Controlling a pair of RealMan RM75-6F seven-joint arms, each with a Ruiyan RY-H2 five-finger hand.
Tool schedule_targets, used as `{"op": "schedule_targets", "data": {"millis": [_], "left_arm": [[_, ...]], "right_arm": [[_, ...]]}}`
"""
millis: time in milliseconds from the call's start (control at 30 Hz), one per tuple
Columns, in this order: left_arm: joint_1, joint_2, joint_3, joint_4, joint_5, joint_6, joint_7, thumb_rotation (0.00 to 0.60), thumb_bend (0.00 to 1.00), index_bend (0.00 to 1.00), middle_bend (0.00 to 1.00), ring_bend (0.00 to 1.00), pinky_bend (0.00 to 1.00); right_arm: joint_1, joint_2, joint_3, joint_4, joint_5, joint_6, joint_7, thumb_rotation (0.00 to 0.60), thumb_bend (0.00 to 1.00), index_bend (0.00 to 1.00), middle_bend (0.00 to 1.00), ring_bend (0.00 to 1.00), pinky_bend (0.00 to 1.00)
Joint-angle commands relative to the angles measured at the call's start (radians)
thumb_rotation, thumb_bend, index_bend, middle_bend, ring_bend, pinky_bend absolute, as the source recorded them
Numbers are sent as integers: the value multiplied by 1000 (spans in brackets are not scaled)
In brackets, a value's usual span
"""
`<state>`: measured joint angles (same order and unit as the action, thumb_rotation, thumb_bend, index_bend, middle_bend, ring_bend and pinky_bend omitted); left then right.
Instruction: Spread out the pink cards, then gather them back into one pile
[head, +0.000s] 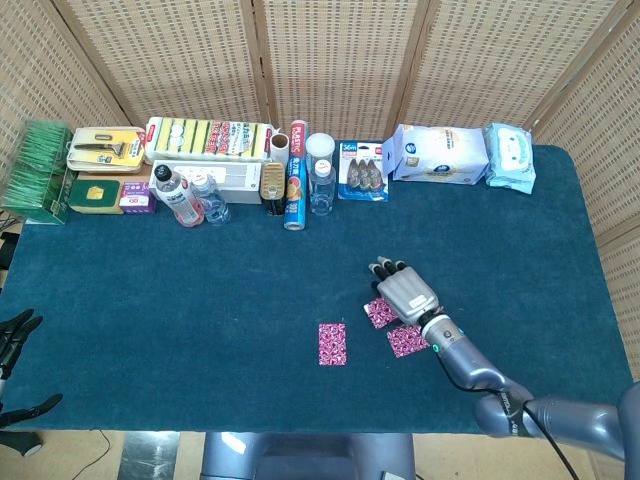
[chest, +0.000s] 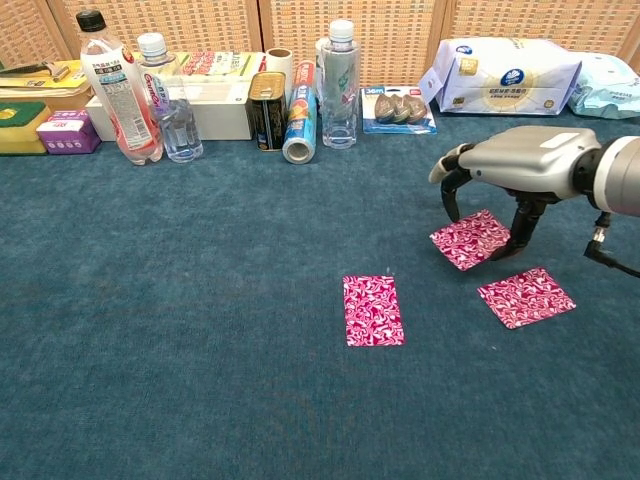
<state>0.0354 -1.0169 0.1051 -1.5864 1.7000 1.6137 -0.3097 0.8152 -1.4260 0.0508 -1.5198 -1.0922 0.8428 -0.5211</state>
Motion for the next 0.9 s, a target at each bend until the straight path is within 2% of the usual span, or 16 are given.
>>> {"op": "schedule_targets", "data": {"millis": [33,500,900], "left_arm": [[0,-1,1,0,1,0,1,600,72,0,0,0,0],[-2,0,2,-6,2,-5,10,600,73,0,0,0,0],[-1,2,5,-1,8,-1,2,600,72,0,0,0,0]], "right_arm": [[-15,21,-9,-19,-6,14,6,600,233,435,124,79,219],[-81,95,-34,-105,-39,89,35,600,235,435,121,74,213],[-129,100,-72,-143,18,129,-45,600,251,435,108,69,221]]}}
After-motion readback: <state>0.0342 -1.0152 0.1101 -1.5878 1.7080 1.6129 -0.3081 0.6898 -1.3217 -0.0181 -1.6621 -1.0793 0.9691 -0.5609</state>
